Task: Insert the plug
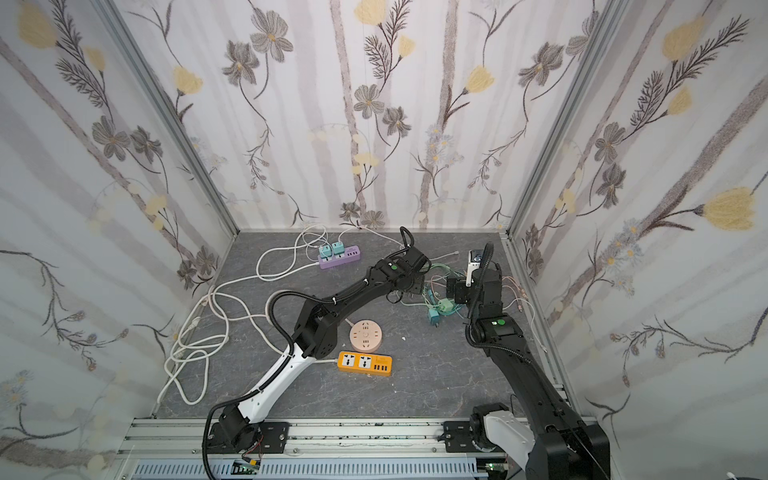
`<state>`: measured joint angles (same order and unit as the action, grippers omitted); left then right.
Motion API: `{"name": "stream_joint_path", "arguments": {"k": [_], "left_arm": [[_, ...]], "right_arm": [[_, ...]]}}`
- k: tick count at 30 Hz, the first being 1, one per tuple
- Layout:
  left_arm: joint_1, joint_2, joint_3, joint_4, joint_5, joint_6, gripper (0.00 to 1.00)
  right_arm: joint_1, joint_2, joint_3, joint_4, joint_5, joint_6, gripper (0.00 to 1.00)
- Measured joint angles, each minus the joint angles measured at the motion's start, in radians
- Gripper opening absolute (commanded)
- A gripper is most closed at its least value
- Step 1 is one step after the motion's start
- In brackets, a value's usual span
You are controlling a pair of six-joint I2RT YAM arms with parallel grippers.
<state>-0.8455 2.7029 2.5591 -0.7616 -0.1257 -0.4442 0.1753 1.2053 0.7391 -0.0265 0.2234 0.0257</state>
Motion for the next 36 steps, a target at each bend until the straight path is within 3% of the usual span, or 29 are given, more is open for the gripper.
{"name": "stream_joint_path", "arguments": {"k": [6,17,20,22,27,30,33,36], "left_arm": [[0.002,0.023,0.000,0.000,0.015,-0.005,0.56],[-0.008,0.018,-0.019,0.023,0.025,0.027,0.25],[-0.008,-0.070,-0.182,0.092,0.044,0.099,0.22],[-0.006,-0.185,-0.390,0.198,0.065,0.169,0.22],[0.018,-0.541,-0.856,0.466,0.160,0.346,0.24],[0.040,-0.731,-1.003,0.628,0.242,0.467,0.26],[0.047,-0.835,-1.133,0.756,0.324,0.594,0.26],[0.045,-0.893,-1.244,0.780,0.386,0.728,0.26]], "right_arm": [[0.000,0.000,-0.003,0.000,0.007,0.008,0.99],[-0.008,-0.006,0.019,-0.025,-0.001,0.088,0.99],[-0.029,-0.016,0.065,-0.064,-0.070,0.106,0.99],[-0.047,-0.007,0.132,-0.124,-0.156,0.112,0.96],[-0.064,0.094,0.358,-0.328,-0.374,0.123,0.77],[-0.053,0.160,0.483,-0.471,-0.518,0.119,0.79],[-0.013,0.215,0.600,-0.597,-0.616,0.104,0.70],[0.001,0.266,0.699,-0.686,-0.697,0.122,0.60]]}}
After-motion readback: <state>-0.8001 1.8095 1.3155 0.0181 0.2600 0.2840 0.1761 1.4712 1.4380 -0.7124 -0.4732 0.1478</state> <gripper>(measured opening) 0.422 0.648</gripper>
